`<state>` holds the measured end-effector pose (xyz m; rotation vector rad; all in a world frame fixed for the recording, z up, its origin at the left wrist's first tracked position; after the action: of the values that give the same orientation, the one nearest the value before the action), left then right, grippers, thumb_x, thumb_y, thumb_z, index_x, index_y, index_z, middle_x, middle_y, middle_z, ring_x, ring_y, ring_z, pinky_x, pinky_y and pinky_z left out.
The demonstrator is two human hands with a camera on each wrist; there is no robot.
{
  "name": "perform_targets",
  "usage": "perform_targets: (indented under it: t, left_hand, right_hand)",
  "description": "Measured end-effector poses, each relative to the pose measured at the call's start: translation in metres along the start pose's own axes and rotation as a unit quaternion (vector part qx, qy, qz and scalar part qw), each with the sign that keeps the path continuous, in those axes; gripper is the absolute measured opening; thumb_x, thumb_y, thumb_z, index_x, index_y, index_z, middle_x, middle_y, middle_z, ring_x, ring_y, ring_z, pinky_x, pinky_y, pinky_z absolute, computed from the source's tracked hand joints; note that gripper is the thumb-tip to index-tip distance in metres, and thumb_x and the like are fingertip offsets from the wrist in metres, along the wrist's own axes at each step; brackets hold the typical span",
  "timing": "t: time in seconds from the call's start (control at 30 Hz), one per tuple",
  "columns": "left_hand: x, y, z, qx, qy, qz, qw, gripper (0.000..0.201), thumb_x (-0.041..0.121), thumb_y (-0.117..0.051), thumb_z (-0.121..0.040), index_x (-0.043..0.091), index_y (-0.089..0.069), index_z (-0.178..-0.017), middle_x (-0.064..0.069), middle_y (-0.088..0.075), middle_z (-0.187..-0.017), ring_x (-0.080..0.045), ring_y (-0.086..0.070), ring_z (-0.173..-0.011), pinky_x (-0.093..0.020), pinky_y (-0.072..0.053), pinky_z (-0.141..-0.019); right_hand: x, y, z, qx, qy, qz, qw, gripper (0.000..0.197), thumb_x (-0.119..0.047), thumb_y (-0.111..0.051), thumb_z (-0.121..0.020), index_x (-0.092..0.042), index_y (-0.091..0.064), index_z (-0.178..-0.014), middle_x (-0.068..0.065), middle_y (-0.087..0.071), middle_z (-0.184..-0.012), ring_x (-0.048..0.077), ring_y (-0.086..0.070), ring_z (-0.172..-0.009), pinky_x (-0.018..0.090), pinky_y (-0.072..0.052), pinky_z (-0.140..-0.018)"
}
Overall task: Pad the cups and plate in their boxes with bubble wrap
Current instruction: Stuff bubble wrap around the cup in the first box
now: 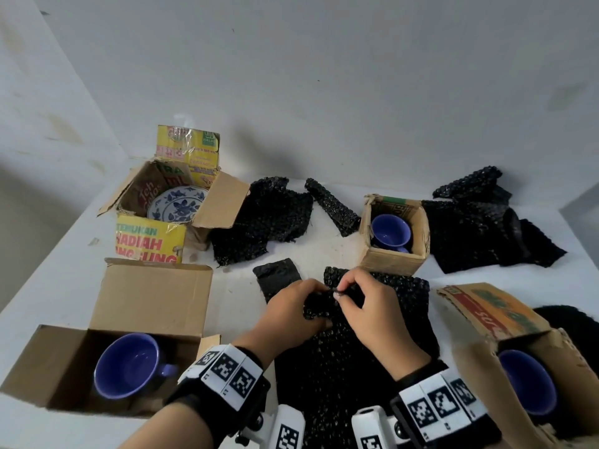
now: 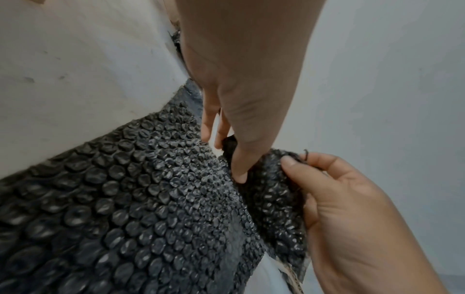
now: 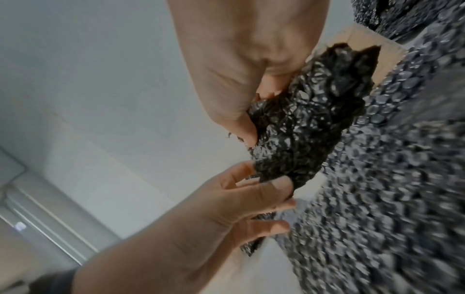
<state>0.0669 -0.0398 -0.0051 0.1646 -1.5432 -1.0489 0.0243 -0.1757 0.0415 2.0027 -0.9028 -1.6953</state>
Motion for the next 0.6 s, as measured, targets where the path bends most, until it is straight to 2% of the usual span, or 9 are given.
perform_targets:
  t: [0.07, 0.13, 0.2, 0.3, 0.37, 0.4, 0.47, 0.53, 0.6]
  left_hand:
    - [0.005, 0.008, -0.001, 0.029, 0.001, -0.003, 1.0, 0.036, 0.029, -0.075, -0.072, 0.025, -0.058, -0.104, 0.01, -0.055, -0.095, -0.01, -0.054, -0.091, -0.025, -0.044, -0.078]
    - [0.009, 0.019, -0.001, 0.064, 0.0, 0.032, 0.997, 0.023, 0.018, -0.072, -0.074, 0.028, -0.055, -0.086, 0.01, -0.057, -0.08, -0.012, -0.056, -0.079, -0.029, -0.047, -0.072]
    - [0.012, 0.034, 0.001, 0.092, 0.001, 0.07, 0.993, 0.033, 0.005, -0.068, -0.072, 0.033, -0.051, -0.076, 0.008, -0.059, -0.07, -0.012, -0.057, -0.069, -0.031, -0.049, -0.066]
    - [0.014, 0.057, 0.006, 0.074, 0.008, 0.134, 0.988, 0.034, -0.006, -0.065, -0.072, 0.026, -0.057, -0.077, -0.001, -0.066, -0.072, -0.018, -0.065, -0.069, -0.034, -0.054, -0.067]
    - [0.013, 0.073, 0.011, 0.045, 0.012, 0.157, 0.986, 0.036, -0.012, -0.063, -0.073, 0.024, -0.06, -0.078, -0.003, -0.067, -0.073, -0.017, -0.068, -0.067, -0.034, -0.057, -0.067]
    - [0.012, 0.082, 0.014, 0.033, 0.01, 0.155, 0.987, 0.036, -0.013, -0.063, -0.073, 0.023, -0.061, -0.079, -0.001, -0.066, -0.072, -0.014, -0.067, -0.065, -0.031, -0.056, -0.065]
    - [0.01, 0.1, 0.023, 0.022, 0.01, 0.144, 0.989, 0.032, -0.012, -0.062, -0.074, 0.019, -0.063, -0.082, 0.0, -0.066, -0.071, -0.009, -0.065, -0.063, -0.025, -0.053, -0.061]
    - [0.005, 0.116, 0.032, 0.026, 0.009, 0.132, 0.991, 0.026, -0.008, -0.065, -0.075, 0.015, -0.063, -0.088, -0.004, -0.066, -0.078, -0.012, -0.065, -0.067, -0.028, -0.054, -0.063]
    - [-0.004, 0.13, 0.043, 0.036, 0.003, 0.118, 0.992, 0.023, 0.0, -0.069, -0.077, 0.017, -0.064, -0.092, -0.005, -0.067, -0.085, -0.019, -0.066, -0.073, -0.033, -0.054, -0.069]
  right_hand:
    - [-0.009, 0.008, -0.008, 0.023, 0.009, -0.053, 0.998, 0.018, -0.003, -0.071, -0.078, -0.015, -0.058, -0.078, -0.014, -0.058, -0.068, 0.0, -0.056, -0.067, 0.008, -0.039, -0.059]
    - [-0.017, 0.013, -0.014, 0.033, 0.01, -0.098, 0.995, 0.016, -0.003, -0.07, -0.079, -0.014, -0.059, -0.08, -0.011, -0.06, -0.072, 0.002, -0.057, -0.071, 0.009, -0.041, -0.063]
    - [-0.027, 0.016, -0.017, 0.03, 0.017, -0.121, 0.992, 0.015, -0.01, -0.072, -0.079, -0.016, -0.059, -0.084, -0.009, -0.061, -0.078, 0.003, -0.057, -0.076, 0.009, -0.042, -0.069]
    - [-0.038, 0.015, -0.019, -0.023, 0.023, -0.099, 0.995, 0.026, -0.027, -0.073, -0.077, -0.025, -0.056, -0.097, -0.012, -0.059, -0.098, -0.003, -0.051, -0.095, 0.006, -0.036, -0.08]
    - [-0.046, 0.01, -0.02, -0.099, 0.001, -0.122, 0.988, 0.034, -0.027, -0.075, -0.077, -0.032, -0.053, -0.103, -0.016, -0.056, -0.105, -0.004, -0.05, -0.1, 0.008, -0.037, -0.085]
    - [-0.051, 0.007, -0.02, -0.134, -0.006, -0.142, 0.981, 0.036, -0.024, -0.075, -0.077, -0.034, -0.053, -0.104, -0.016, -0.057, -0.104, -0.002, -0.053, -0.098, 0.011, -0.04, -0.084]
    - [-0.064, 0.0, -0.022, -0.173, 0.0, -0.165, 0.971, 0.035, -0.018, -0.075, -0.077, -0.031, -0.055, -0.102, -0.015, -0.06, -0.095, -0.002, -0.057, -0.09, 0.009, -0.042, -0.079]
    - [-0.079, -0.01, -0.024, -0.182, 0.016, -0.158, 0.97, 0.033, -0.012, -0.075, -0.077, -0.03, -0.057, -0.098, -0.016, -0.061, -0.087, -0.005, -0.057, -0.084, 0.006, -0.041, -0.075]
    - [-0.093, -0.022, -0.028, -0.188, 0.027, -0.144, 0.971, 0.034, -0.009, -0.074, -0.076, -0.033, -0.056, -0.092, -0.015, -0.061, -0.083, -0.006, -0.057, -0.08, 0.006, -0.042, -0.071]
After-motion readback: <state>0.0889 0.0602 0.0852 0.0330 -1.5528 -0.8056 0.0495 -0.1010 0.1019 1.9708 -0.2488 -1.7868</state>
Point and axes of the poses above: each hand's wrist, its own z-axis away from the middle knuckle, its own y-axis out of the back of the hand, x = y × z, the point moved 5 cm from there along -z, towards the middle knuckle
